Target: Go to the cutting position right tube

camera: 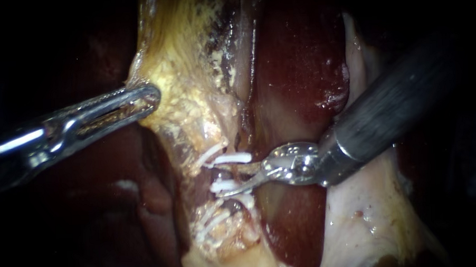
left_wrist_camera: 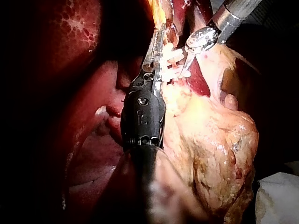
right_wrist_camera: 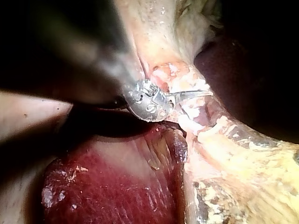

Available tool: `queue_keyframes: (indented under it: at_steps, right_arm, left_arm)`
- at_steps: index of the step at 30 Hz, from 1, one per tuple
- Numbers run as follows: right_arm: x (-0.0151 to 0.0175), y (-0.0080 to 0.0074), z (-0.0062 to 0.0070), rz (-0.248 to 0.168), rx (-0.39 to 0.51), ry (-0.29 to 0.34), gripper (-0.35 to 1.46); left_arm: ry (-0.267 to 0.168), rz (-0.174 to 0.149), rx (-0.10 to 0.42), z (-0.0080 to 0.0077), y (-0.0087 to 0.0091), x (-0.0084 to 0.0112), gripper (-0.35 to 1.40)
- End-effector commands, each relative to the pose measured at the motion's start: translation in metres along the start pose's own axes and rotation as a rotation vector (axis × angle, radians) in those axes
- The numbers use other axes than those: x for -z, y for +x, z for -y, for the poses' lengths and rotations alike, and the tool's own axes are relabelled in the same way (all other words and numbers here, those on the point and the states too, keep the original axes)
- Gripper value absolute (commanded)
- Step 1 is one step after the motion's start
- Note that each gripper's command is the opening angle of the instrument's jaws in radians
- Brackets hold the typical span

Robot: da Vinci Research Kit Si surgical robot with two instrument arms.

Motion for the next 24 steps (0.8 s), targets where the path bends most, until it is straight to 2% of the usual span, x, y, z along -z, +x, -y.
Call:
queue_keyframes:
  at_steps: [1, 3, 9, 24]
  right_arm:
    - [-0.0001, 0.0001, 0.0002, -0.002, 0.001, 0.011, 1.27]
    - [-0.0005, 0.0003, 0.0002, -0.004, -0.002, 0.031, 1.25]
    - [-0.0012, 0.0006, -0.0001, -0.009, -0.002, 0.040, 1.25]
    - [-0.0012, 0.0006, -0.0003, -0.012, -0.013, 0.036, 1.24]
  left_arm:
    - [0.001, 0.000, 0.000, 0.0000, 0.0000, 0.0000, -0.35]
    - [0.001, 0.000, 0.000, 0.0000, 0.0000, 0.0000, -0.35]
    - [0.001, 0.000, 0.000, -0.0002, 0.0000, -0.0001, -0.35]
    - [0.002, -0.001, 0.000, -0.0004, 0.0000, -0.0002, -0.35]
